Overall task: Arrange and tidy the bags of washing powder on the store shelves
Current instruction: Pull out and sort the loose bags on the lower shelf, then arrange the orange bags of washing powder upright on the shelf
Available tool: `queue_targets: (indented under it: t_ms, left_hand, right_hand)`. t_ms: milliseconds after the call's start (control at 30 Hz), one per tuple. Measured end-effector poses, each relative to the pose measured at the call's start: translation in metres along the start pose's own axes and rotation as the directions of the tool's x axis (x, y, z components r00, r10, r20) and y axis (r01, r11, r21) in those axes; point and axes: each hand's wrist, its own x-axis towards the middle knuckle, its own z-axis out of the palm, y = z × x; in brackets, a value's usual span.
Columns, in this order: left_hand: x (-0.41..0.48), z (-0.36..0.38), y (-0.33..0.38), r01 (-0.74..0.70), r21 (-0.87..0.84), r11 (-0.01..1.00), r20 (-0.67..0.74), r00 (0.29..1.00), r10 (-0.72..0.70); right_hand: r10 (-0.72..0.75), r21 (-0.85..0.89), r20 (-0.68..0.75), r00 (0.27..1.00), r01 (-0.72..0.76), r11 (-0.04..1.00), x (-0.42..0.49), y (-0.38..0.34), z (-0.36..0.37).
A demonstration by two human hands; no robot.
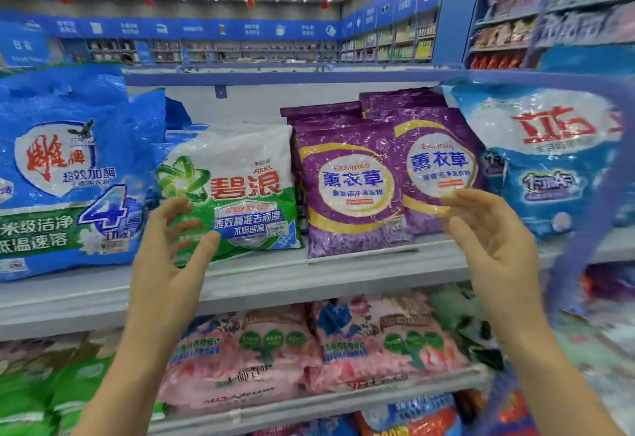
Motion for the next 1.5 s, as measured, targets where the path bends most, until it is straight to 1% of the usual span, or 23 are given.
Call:
queue_targets:
  t_ms: [67,167,267,333,433,567,700,800,900,1033,1167,1300,1400,1500]
  left_hand:
    - [-0.023,0.021,0.005,0.001,-0.04,0.999,0.072,0.997,0.002]
    - [-0.052,0.057,0.009,0.059,-0.094,0.994,0.209,0.977,-0.038]
    - [-0.077,0.098,0.012,0.15,-0.093,0.984,0.36,0.927,-0.107]
    - [-0.096,0.129,0.016,0.182,-0.083,0.98,0.426,0.895,-0.131]
    - [-0.129,0.18,0.028,0.218,-0.101,0.971,0.481,0.865,-0.144]
    - [-0.179,0.253,0.046,0.279,-0.112,0.954,0.539,0.823,-0.178]
    - [-0.222,0.315,0.064,0.326,-0.091,0.941,0.551,0.804,-0.225]
    - [-0.244,0.348,0.079,0.352,-0.072,0.933,0.554,0.792,-0.256]
    - [-0.254,0.372,0.093,0.365,-0.054,0.93,0.544,0.791,-0.279]
    - [-0.252,0.4,0.103,0.35,-0.033,0.936,0.503,0.815,-0.287]
    - [-0.244,0.422,0.101,0.362,-0.02,0.932,0.435,0.842,-0.318]
    - [-0.235,0.445,0.092,0.42,-0.019,0.907,0.398,0.835,-0.379]
    - [-0.234,0.458,0.089,0.437,0.006,0.899,0.367,0.835,-0.409]
    - [-0.239,0.47,0.089,0.489,0.002,0.872,0.296,0.833,-0.467]
  right_hand:
    - [0.021,-0.05,-0.087,0.996,-0.026,0.998,-0.017,0.005,-0.043]
    - [0.081,-0.084,-0.201,0.976,-0.1,0.991,-0.039,0.013,-0.107]
    - [0.127,-0.133,-0.313,0.941,-0.176,0.975,-0.061,0.018,-0.171]
    - [0.155,-0.149,-0.369,0.916,-0.223,0.963,-0.077,0.022,-0.212]
    - [0.199,-0.161,-0.419,0.886,-0.288,0.944,-0.1,0.031,-0.27]
    - [0.263,-0.127,-0.466,0.845,-0.358,0.925,-0.121,0.045,-0.349]
    - [0.337,-0.105,-0.503,0.796,-0.444,0.89,-0.131,0.069,-0.419]
    - [0.392,-0.085,-0.482,0.784,-0.487,0.869,-0.129,0.09,-0.454]
    - [0.42,-0.074,-0.448,0.789,-0.502,0.862,-0.118,0.113,-0.476]
    - [0.442,-0.07,-0.388,0.809,-0.504,0.861,-0.097,0.148,-0.493]
    - [0.48,-0.063,-0.324,0.815,-0.525,0.849,-0.078,0.183,-0.506]
    - [0.514,-0.05,-0.25,0.821,-0.541,0.839,-0.052,0.223,-0.517]
    - [0.554,-0.047,-0.152,0.819,-0.566,0.823,-0.023,0.259,-0.515]
    - [0.59,-0.096,0.028,0.807,-0.586,0.805,0.013,0.297,-0.5]
